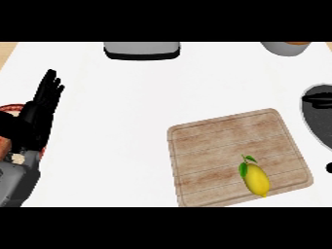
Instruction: Pick the lemon from the cutting board and place it in the pan
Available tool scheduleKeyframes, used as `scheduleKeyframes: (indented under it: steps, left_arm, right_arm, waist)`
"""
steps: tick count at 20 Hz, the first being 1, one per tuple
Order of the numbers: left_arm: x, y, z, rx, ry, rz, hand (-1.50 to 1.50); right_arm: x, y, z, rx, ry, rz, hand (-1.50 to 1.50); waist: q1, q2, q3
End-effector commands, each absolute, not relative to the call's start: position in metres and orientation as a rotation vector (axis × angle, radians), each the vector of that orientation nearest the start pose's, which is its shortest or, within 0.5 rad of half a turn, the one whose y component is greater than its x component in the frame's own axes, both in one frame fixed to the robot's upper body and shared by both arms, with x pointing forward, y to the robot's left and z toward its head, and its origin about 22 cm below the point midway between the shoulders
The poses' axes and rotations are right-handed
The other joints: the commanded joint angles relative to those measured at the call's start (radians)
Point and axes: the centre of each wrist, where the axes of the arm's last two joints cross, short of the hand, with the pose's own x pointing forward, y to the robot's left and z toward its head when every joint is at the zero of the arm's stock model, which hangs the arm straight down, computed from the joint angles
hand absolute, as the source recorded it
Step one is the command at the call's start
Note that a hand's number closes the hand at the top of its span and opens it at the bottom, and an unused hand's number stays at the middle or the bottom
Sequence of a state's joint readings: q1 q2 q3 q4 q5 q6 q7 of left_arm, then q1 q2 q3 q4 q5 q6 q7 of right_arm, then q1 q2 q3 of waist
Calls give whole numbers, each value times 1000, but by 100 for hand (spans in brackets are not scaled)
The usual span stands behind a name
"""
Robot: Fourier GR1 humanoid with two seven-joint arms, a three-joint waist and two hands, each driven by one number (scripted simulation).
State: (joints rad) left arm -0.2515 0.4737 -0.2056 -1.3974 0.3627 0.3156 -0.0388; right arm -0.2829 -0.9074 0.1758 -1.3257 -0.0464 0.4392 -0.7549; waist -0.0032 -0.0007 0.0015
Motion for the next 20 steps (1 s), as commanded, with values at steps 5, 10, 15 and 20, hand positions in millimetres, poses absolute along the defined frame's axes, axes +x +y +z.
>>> scheduleKeyframes:
  steps: [5, 10, 15, 20]
  left_arm:
    - [306, 289, 48, 204, -1609, -52, 0]
    - [303, 265, 63, 197, -1615, -66, 0]
    - [298, 294, 49, 212, -1615, -43, 0]
    - [292, 268, 49, 188, -1614, -53, 0]
  right_arm:
    - [295, -391, 247, -26, -1724, 1618, -150]
    - [302, -359, 247, -51, -1747, 1638, -150]
    - [292, -334, 245, -59, -1766, 1663, -150]
    - [279, -311, 227, 87, -1692, 1704, -150]
  waist:
    - [-4, 0, -4]
    - [12, 1, -2]
    - [6, 1, -2]
    - [1, -1, -2]
